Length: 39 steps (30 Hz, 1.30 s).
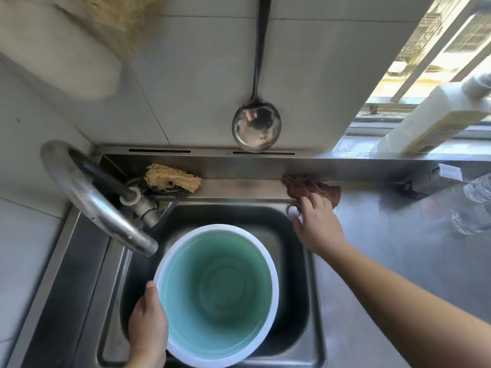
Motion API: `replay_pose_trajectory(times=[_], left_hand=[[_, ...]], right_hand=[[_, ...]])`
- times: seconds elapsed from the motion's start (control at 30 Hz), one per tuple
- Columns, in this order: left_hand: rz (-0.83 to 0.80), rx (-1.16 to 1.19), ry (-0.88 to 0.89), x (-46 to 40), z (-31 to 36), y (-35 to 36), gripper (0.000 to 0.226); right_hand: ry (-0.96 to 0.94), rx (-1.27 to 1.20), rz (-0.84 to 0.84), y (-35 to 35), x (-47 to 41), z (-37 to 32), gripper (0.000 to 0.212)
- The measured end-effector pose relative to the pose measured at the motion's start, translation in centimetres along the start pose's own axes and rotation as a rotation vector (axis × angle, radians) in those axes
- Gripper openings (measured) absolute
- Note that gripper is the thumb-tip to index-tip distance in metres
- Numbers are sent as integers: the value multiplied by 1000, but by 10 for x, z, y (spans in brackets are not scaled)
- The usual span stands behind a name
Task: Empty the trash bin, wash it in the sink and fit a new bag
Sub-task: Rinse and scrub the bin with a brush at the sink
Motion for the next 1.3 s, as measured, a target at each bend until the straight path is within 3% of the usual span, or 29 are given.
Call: replay_pose_trajectory(times=[0.17,0.23,0.33,0.5,0.7,0.87,1.03,1.17,1.23,1.3], left_hand=[[12,-8,0,-2,0,0,55],[13,-1,-1,-1,-1,1,54],[6,32,-19,0,-5,2,45],[4,62,-26,-2,-8,2,41],[20,54,-38,-2,-11,0,45],[-3,28,-56,-1,-10,1,48],[-23,15,-72,2,-7,1,44],[-18,-52,13,0,1,-1,39],[-15,-101,57,-1,5,-2,35],[-20,-133,75,-3,4,-2,33]], right_hand=[[-26,249,-125,17,-39,25,66],[27,191,-107,24,-46,27,61],[199,4,50,23,-51,32,46],[403,-65,128,34,-54,38,52],[367,37,145,39,-53,34,47],[271,-41,147,36,-46,37,30],[346,-377,88,32,-23,48,17],[460,-534,35,24,13,52,28],[638,-786,81,13,33,52,35],[816,-1232,151,2,51,41,28]])
Point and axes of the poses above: each hand's wrist, its own x-axis away from the middle knuckle, its own y-axis out of the palm, z = x × y, the point moved 8 cm from there along -x, towards the middle knuckle, and after that the axes turned 4 degrees about x, right-handed, at the moved point
